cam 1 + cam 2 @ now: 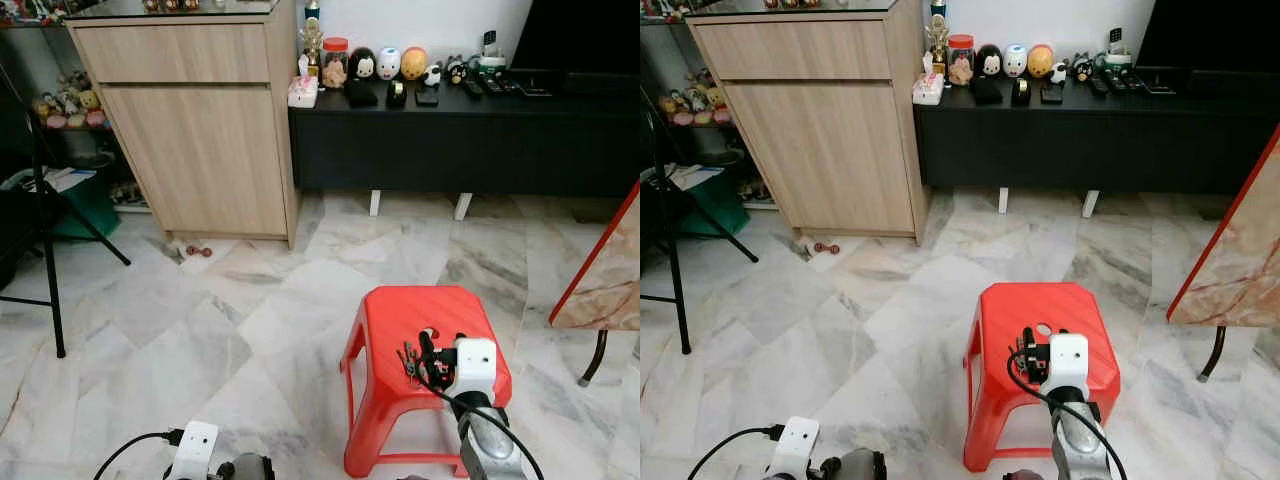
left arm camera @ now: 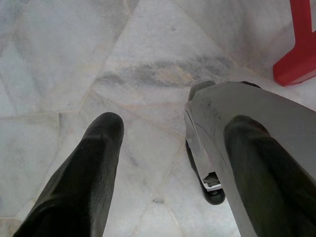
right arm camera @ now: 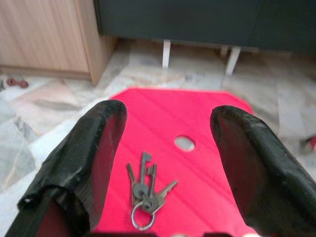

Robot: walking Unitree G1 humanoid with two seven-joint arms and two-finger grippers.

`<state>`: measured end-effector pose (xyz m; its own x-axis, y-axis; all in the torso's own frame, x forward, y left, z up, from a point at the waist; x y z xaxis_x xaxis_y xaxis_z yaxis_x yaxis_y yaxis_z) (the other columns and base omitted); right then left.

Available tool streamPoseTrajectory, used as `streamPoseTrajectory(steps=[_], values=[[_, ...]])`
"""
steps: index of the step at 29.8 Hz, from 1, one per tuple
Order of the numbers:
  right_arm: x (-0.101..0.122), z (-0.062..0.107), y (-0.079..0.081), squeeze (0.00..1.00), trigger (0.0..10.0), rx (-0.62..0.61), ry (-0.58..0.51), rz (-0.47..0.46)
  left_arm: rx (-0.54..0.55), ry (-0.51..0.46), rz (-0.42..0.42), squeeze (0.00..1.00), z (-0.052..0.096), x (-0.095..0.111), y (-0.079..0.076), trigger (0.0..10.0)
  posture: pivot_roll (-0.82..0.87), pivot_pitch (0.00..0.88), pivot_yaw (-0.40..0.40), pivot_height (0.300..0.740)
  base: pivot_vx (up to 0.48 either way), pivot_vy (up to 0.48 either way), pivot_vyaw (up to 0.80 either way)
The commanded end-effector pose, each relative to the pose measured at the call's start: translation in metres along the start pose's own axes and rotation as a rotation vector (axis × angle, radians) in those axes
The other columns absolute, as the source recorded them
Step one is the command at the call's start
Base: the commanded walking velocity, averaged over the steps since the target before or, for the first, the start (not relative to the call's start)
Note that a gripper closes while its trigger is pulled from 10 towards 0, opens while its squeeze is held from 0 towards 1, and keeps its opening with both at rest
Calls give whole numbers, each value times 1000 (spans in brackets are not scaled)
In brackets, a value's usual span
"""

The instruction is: Hang keys on a hook

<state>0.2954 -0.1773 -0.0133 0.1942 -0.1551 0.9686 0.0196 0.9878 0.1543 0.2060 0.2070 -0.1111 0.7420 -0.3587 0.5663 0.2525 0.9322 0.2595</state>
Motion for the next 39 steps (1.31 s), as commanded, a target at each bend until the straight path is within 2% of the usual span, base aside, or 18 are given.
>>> streamPoseTrajectory(steps=[1, 5, 7, 10, 19, 30, 33, 39], values=[[7, 4, -5, 0, 10000, -5, -47, 17, -77, 142, -8, 0, 9, -40, -24, 10000, 11, 0, -39, 632, 0, 0, 0], [5, 11, -8, 0, 10000, -4, -58, 33, -78, 139, -11, 0, 8, -38, -23, 10000, 6, 0, -38, 632, 0, 0, 0], [-1, 12, -8, 0, 10000, -1, -25, 31, -78, 138, -10, 0, 8, -37, -23, 10000, 1, 0, -37, 632, 0, 0, 0], [-10, 9, -7, 0, 10000, -14, 31, 16, -82, 135, -11, 0, 7, -35, -24, 10000, 10, 0, -39, 632, 0, 0, 0], [-8, 2, 0, 0, 10000, -12, 48, -22, -73, 136, 3, 0, 7, -35, -24, 10000, 5, 0, -39, 632, 112, 0, 0], [-22, 5, -9, 0, 10000, -37, 132, 2, -72, 137, 2, 0, 7, -35, -24, 10000, 1, 0, -37, 632, 263, 0, 0], [-26, 5, -13, 0, 10000, -54, 166, -32, -70, 138, -2, 0, 7, -36, -21, 10000, 1, 0, -37, 632, 271, 0, 0], [-33, 8, -16, 0, 10000, -67, 209, -33, -63, 150, -6, 0, 10, -44, -14, 10000, -3, 0, -33, 632, 272, 0, 0]])
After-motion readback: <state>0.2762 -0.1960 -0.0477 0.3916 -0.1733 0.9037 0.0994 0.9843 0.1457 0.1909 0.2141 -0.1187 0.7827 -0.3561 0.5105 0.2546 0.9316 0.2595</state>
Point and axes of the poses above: a point about 5 cm out from each wrist's last joint towards the gripper, its own z axis pointing back from the gripper into the wrist, its own x axis along the axis of the wrist's last joint, y = z × x, the point moved 4 cm from there along -z, pointing out of the wrist towards the gripper, and after that the axes turned 10 degrees about -z, right-handed, at the moved point
